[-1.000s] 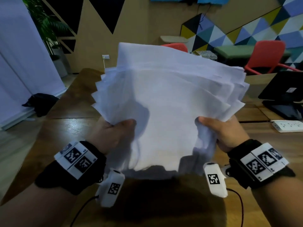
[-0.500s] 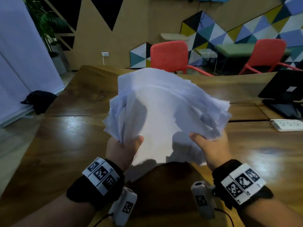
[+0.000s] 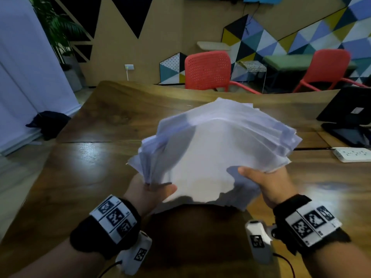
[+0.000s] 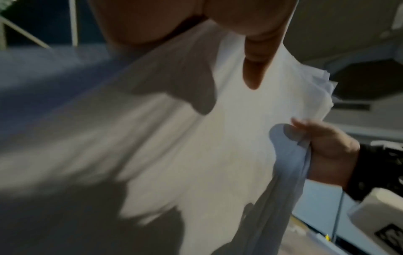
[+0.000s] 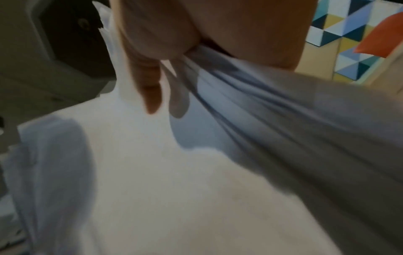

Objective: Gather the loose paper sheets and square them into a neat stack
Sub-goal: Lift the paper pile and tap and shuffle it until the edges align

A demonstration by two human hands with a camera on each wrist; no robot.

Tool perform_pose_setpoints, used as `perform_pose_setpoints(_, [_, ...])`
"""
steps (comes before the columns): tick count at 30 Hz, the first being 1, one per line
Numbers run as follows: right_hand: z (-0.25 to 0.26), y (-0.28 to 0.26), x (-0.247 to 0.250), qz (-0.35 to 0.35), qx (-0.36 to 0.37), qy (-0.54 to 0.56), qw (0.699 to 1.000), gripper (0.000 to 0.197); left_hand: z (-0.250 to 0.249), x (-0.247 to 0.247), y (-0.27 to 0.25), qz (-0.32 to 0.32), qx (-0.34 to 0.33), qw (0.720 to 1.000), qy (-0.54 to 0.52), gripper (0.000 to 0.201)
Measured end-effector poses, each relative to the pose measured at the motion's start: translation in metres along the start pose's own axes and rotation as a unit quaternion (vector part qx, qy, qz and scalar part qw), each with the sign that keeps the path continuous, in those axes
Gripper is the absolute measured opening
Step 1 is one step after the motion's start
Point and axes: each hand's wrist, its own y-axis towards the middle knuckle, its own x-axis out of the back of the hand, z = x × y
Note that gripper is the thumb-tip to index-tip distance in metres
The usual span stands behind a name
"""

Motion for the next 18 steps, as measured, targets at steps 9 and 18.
perform_pose_setpoints(9, [0.012,0.006,0.003,-0.030,-0.009,0.029,0.999,0.060,-0.013,0.006,-0.001,-0.065,-0.058,0.994,-0.067,0.033])
perform_pose_setpoints(18, [0.031,0.005,0.000,0.033,0.039,0.040,0.998,0.069,0.005,0.010,0.008,-0.010,-0.090,0.993,-0.077,0.023])
